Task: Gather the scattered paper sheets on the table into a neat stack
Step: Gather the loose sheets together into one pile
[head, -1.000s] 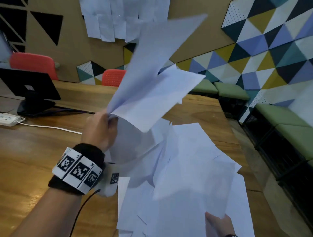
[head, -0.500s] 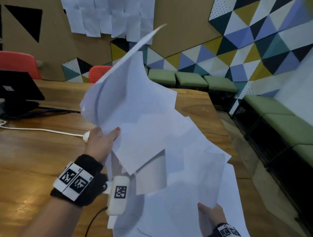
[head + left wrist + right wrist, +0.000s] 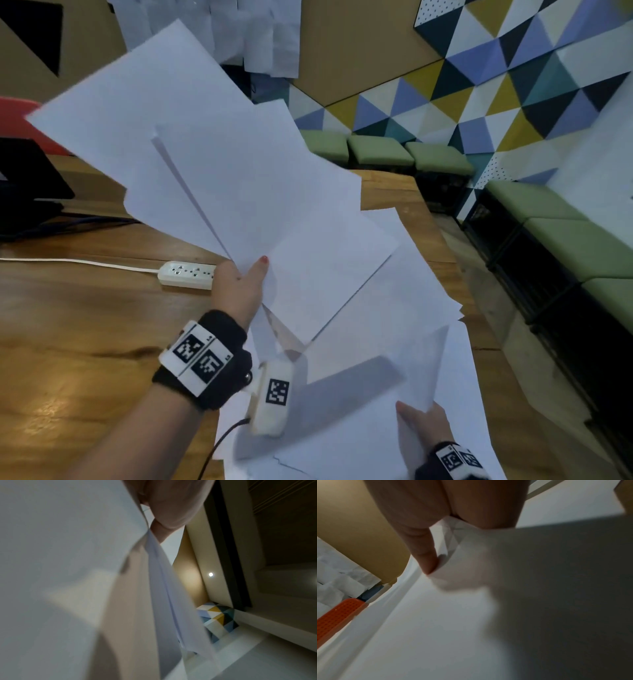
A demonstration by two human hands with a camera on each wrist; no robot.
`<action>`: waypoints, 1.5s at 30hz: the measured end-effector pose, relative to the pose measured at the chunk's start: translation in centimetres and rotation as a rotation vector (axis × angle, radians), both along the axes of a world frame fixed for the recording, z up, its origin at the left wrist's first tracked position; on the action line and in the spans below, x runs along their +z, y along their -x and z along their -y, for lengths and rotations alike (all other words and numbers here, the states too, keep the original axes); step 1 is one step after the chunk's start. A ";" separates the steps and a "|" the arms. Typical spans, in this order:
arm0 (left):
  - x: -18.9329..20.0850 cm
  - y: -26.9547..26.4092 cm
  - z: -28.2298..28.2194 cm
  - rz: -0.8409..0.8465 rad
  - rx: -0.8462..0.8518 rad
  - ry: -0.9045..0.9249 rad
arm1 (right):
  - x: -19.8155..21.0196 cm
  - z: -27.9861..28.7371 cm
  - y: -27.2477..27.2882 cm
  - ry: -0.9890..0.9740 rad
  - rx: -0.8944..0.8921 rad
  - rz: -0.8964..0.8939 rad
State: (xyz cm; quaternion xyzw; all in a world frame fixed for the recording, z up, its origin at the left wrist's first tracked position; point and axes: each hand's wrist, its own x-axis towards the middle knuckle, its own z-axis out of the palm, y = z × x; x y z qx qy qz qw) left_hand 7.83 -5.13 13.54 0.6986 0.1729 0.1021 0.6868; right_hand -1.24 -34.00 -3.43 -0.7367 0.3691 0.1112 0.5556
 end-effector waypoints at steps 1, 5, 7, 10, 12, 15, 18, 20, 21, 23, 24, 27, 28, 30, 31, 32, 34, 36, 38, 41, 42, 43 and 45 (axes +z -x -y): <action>-0.9 0.1 0.4 -0.035 0.018 0.001 | 0.0 0.0 0.0 -0.002 -0.001 -0.004; -5.2 1.2 1.4 -0.142 0.028 -0.008 | 0.5 0.0 0.5 -0.031 -0.009 -0.015; -7.0 1.9 1.6 -0.189 0.032 -0.038 | 1.1 -0.3 0.6 -0.078 -0.043 0.022; -9.2 3.0 2.0 -0.254 0.043 -0.016 | 2.4 -1.1 0.5 -0.214 -0.153 0.138; -10.3 3.5 2.4 -0.304 0.027 0.024 | 3.0 -1.8 0.5 -0.235 -0.138 0.227; -12.3 4.6 2.8 -0.394 -0.067 0.065 | 3.2 -2.7 0.7 -0.155 -0.062 0.227; -13.6 5.3 2.7 -0.472 -0.187 0.132 | 3.0 -2.3 0.7 -0.092 -0.094 0.156; -13.3 5.3 2.0 -0.468 -0.198 0.149 | 2.9 -1.9 0.9 -0.063 -0.076 0.113; -13.2 5.1 1.4 -0.456 -0.183 0.164 | 2.7 -1.5 0.9 -0.049 -0.056 0.105; -13.3 4.4 0.1 -0.415 -0.141 0.189 | 2.5 -0.9 1.1 0.007 0.008 0.123; -13.5 4.0 -0.4 -0.393 -0.124 0.185 | 2.7 -0.8 1.3 0.022 0.047 0.131; -15.0 2.8 -1.6 -0.427 -0.068 0.107 | 2.5 -0.2 1.4 0.038 0.125 0.141; -15.5 2.5 -1.9 -0.441 -0.037 0.080 | 2.5 -0.2 1.5 0.044 0.142 0.132; -16.2 1.9 -2.5 -0.463 0.033 0.051 | 2.3 -0.1 1.5 0.057 0.164 0.114; -16.3 1.6 -3.0 -0.465 0.053 0.037 | 2.2 0.0 1.4 0.061 0.166 0.112; -16.4 1.2 -3.4 -0.459 0.058 0.017 | 2.2 0.1 1.3 0.071 0.166 0.099; -15.5 0.9 -4.2 -0.475 -0.014 0.001 | 1.9 0.6 1.1 0.080 0.157 0.087; -14.1 1.0 -5.0 -0.508 -0.173 -0.006 | 1.9 1.1 1.0 0.074 0.137 0.089; -12.8 1.8 -5.5 -0.589 -0.398 0.002 | 1.6 1.5 0.8 0.046 0.109 0.094; -12.3 3.0 -5.4 -0.674 -0.681 -0.052 | 1.3 1.6 0.4 -0.001 0.094 0.104; -12.6 3.3 -5.2 -0.678 -0.733 -0.056 | 1.5 1.3 0.3 -0.018 0.087 0.089; -13.2 3.6 -4.9 -0.675 -0.755 -0.060 | 1.6 1.2 0.2 -0.035 0.082 0.080; -14.4 4.1 -4.1 -0.630 -0.762 -0.106 | 2.3 0.5 0.1 -0.105 0.074 0.072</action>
